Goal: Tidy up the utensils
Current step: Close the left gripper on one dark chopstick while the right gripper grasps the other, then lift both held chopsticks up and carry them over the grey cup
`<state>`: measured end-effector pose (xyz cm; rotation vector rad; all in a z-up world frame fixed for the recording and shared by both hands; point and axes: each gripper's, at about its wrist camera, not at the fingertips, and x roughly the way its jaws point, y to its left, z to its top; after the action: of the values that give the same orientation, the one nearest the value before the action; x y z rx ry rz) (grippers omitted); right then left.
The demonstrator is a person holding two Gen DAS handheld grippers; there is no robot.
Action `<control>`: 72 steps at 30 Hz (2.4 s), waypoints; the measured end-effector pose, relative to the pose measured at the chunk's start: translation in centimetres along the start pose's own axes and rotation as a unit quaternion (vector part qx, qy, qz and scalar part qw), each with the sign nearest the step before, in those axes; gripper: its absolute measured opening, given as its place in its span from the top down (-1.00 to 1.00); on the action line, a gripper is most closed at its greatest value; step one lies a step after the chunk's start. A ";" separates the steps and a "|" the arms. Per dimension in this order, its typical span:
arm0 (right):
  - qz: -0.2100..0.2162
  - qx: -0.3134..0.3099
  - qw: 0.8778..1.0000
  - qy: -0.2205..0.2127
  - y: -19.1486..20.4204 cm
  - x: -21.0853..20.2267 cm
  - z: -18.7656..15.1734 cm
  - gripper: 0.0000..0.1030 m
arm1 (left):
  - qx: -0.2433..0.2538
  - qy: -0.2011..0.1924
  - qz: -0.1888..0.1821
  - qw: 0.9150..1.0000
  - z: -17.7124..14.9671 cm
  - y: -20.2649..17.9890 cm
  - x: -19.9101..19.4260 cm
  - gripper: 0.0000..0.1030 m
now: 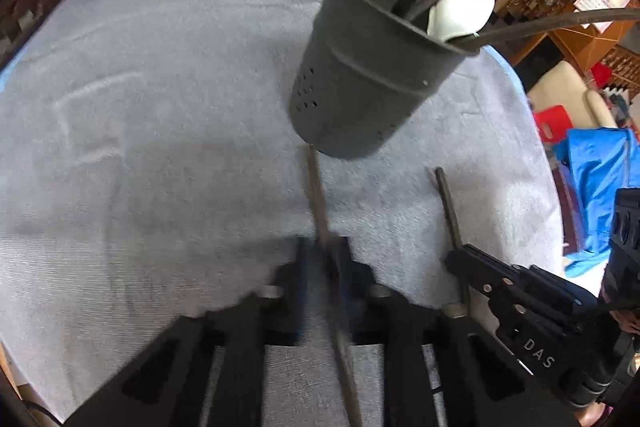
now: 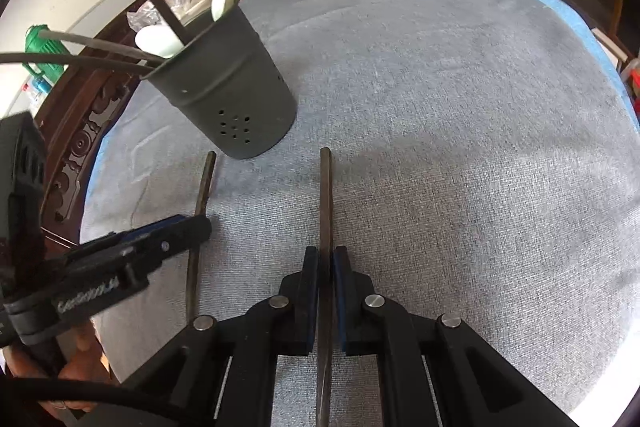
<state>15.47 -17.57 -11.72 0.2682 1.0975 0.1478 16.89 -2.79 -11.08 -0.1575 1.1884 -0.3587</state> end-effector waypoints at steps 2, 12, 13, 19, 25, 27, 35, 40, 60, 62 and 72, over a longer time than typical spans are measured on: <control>0.002 0.003 1.000 0.000 -0.1 -0.1 0.0 0.82 | 0.001 -0.009 -0.002 1.000 -0.3 0.1 0.0 0.84; 0.000 0.002 1.000 0.020 0.0 -0.1 0.0 0.83 | 0.005 0.010 -0.010 1.000 -3.0 1.7 -1.3 0.88; -0.002 0.001 1.000 0.025 0.0 -0.1 0.1 0.81 | 0.006 0.015 -0.012 1.000 -3.0 1.8 -1.3 0.88; -0.006 -0.004 0.999 0.050 0.9 0.2 1.8 0.77 | 0.002 0.031 -0.013 0.999 -2.3 2.1 -1.4 0.84; -0.032 -0.021 0.997 0.064 2.0 1.3 3.2 0.75 | 0.013 0.033 -0.010 0.999 -0.9 2.2 -1.5 0.82; -0.033 -0.013 0.997 0.062 1.8 1.6 3.6 0.74 | 0.008 0.035 -0.014 0.999 -0.3 2.4 -1.2 0.82; -0.036 -0.019 0.996 0.075 2.1 2.2 5.0 0.76 | 0.016 0.043 -0.014 0.999 1.7 1.8 -0.2 0.84; -0.019 -0.012 0.998 0.064 2.5 1.7 5.2 0.83 | 0.010 0.037 -0.010 0.999 0.8 2.0 -0.9 0.88; 0.015 0.005 0.998 0.057 1.5 -1.1 5.3 0.64 | 0.003 -0.032 -0.005 0.999 0.2 2.8 -7.5 0.89; 0.004 -0.002 0.998 0.069 1.9 -0.2 5.3 0.64 | 0.006 -0.039 -0.001 0.999 -0.1 2.6 -7.6 0.89; -0.066 -0.048 0.992 0.093 4.1 2.8 5.1 0.68 | 0.010 -0.068 0.012 0.998 -0.4 3.1 -10.2 0.89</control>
<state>21.39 -13.70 -10.79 0.0958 1.2855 0.1078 13.82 3.77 -3.22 -0.1483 1.0521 -0.3338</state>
